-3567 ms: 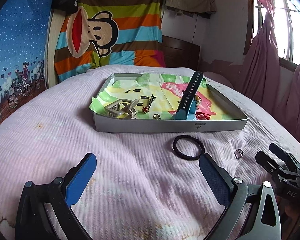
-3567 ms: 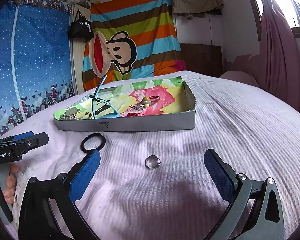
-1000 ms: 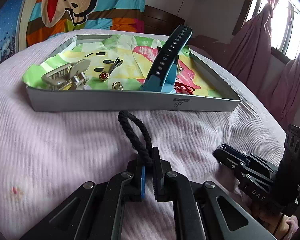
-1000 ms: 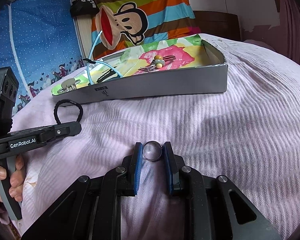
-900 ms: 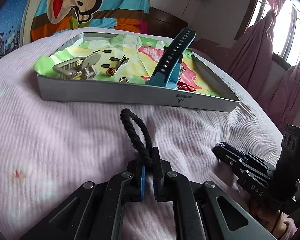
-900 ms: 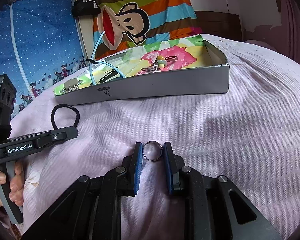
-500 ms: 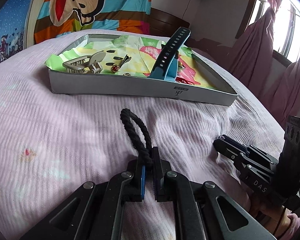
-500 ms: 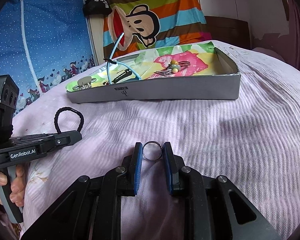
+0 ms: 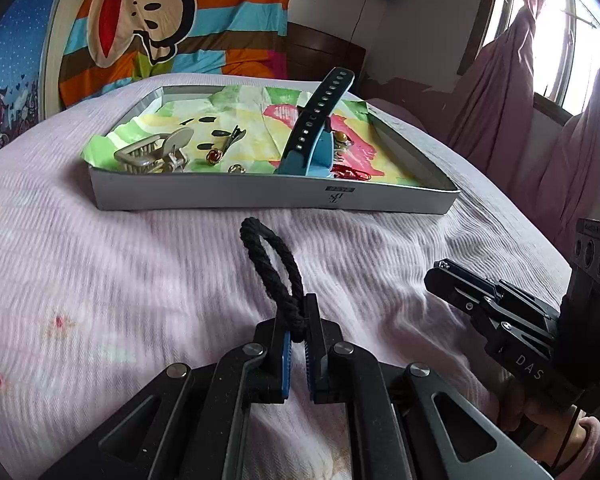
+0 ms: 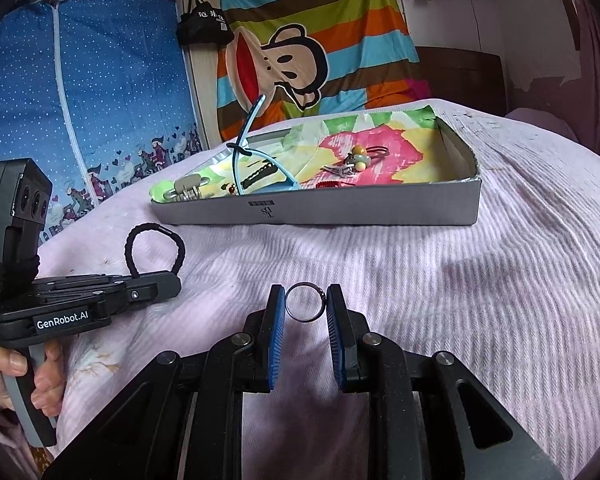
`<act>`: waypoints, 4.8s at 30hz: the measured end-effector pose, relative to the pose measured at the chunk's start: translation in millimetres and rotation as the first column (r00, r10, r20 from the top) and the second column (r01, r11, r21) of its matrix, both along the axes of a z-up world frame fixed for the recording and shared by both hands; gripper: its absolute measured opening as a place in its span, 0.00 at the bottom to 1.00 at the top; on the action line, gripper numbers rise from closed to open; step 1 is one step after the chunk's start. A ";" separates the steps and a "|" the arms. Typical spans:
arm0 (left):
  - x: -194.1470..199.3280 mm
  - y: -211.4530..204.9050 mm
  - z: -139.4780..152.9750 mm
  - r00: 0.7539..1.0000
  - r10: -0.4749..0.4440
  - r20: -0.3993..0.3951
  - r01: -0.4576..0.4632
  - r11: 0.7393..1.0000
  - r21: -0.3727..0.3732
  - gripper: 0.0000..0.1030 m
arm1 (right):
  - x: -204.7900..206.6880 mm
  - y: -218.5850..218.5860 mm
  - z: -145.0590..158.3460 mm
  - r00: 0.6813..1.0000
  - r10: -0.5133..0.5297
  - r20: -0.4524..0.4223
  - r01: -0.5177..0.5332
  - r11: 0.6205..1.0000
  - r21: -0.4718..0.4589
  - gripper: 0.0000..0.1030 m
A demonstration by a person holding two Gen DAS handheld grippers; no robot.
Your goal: Organize jewelry
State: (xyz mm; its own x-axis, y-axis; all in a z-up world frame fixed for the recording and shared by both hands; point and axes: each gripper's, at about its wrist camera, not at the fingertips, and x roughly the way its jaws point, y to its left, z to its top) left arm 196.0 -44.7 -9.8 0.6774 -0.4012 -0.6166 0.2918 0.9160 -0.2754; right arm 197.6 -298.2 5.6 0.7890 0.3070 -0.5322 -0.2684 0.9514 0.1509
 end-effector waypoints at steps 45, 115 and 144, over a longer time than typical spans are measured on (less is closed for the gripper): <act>198.6 -18.8 48.6 0.992 -0.028 -0.125 0.026 0.999 -0.018 0.50 | 209.3 -24.7 27.8 0.963 -0.117 -0.241 0.115 0.993 -0.024 0.30; -73.8 50.2 79.8 0.862 0.276 0.426 -0.304 0.953 -0.002 1.00 | -87.7 -2.2 106.1 0.920 -0.168 0.354 0.175 0.984 0.010 0.99; -126.9 51.9 38.4 0.868 0.282 0.408 -0.314 0.949 0.013 1.00 | -148.2 -0.3 74.7 0.918 -0.187 0.351 0.204 0.979 -0.011 0.99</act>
State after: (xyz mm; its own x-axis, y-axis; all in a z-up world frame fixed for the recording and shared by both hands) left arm 69.1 7.2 28.6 0.9508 -0.1040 -0.2918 0.0712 0.9901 -0.1210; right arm 49.4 -298.5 80.3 0.9682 0.1092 -0.2251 -0.1035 0.9939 0.0368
